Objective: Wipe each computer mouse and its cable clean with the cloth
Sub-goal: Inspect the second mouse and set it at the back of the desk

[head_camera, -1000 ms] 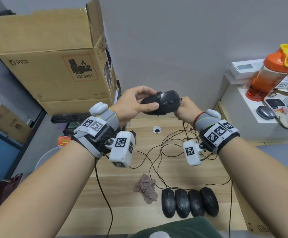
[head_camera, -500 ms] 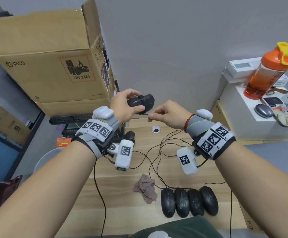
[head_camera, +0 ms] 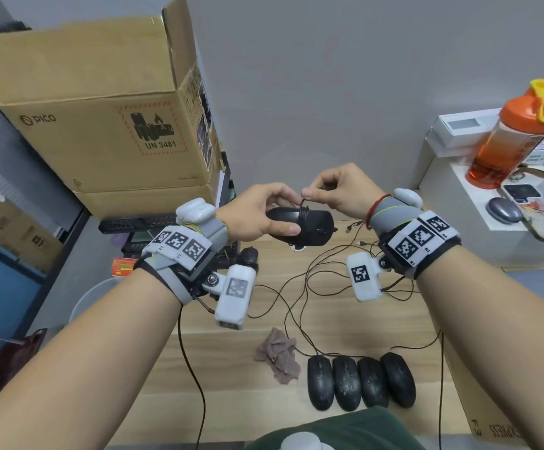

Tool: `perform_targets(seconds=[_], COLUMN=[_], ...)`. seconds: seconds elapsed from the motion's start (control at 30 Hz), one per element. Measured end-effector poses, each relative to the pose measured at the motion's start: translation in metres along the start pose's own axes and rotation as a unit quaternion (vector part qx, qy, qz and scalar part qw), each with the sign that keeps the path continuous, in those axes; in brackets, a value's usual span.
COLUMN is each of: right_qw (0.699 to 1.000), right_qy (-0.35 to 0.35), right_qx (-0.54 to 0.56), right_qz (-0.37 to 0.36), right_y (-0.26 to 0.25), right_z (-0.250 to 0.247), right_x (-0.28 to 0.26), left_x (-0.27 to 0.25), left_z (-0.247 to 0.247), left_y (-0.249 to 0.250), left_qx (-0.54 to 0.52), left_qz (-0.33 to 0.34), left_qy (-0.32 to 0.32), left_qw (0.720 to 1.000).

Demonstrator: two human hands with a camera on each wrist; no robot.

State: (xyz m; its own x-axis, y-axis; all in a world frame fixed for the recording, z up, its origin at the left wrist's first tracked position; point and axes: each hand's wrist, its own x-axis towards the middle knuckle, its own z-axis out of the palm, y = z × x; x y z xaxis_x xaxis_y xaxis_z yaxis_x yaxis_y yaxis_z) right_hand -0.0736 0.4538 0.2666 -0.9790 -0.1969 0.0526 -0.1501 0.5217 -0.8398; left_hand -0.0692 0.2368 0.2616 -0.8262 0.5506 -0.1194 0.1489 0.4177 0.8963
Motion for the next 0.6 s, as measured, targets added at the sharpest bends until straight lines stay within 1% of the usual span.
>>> perform_targets(seconds=[0.07, 0.13, 0.27, 0.37, 0.43, 0.5, 0.6], right_qw=[0.998, 0.995, 0.99, 0.977, 0.971, 0.971, 0.978], right_qy=[0.003, -0.006, -0.009, -0.019, -0.031, -0.038, -0.041], right_qx=[0.054, 0.097, 0.134, 0.21, 0.232, 0.23, 0.199], right_qz=[0.018, 0.025, 0.042, 0.042, 0.045, 0.046, 0.053], right_y=[0.007, 0.01, 0.015, 0.017, 0.016, 0.014, 0.011], right_z=[0.001, 0.003, 0.016, 0.028, 0.033, 0.036, 0.039], right_x=[-0.003, -0.009, -0.015, -0.012, -0.011, -0.009, -0.008], left_x=[-0.003, -0.004, 0.001, 0.007, 0.01, 0.014, 0.018], left_z=[-0.001, -0.001, 0.005, 0.01, 0.011, 0.011, 0.014], left_y=[0.003, 0.005, 0.007, 0.008, 0.008, 0.006, 0.004], left_qx=[-0.086, -0.163, -0.256, -0.336, -0.388, -0.409, -0.404], left_qz=[0.006, 0.016, 0.026, 0.023, 0.014, -0.006, -0.051], left_qy=[0.0, 0.0, 0.029, 0.081, 0.106, 0.124, 0.15], left_qw=[0.996, 0.986, 0.966, 0.938, 0.915, 0.904, 0.901])
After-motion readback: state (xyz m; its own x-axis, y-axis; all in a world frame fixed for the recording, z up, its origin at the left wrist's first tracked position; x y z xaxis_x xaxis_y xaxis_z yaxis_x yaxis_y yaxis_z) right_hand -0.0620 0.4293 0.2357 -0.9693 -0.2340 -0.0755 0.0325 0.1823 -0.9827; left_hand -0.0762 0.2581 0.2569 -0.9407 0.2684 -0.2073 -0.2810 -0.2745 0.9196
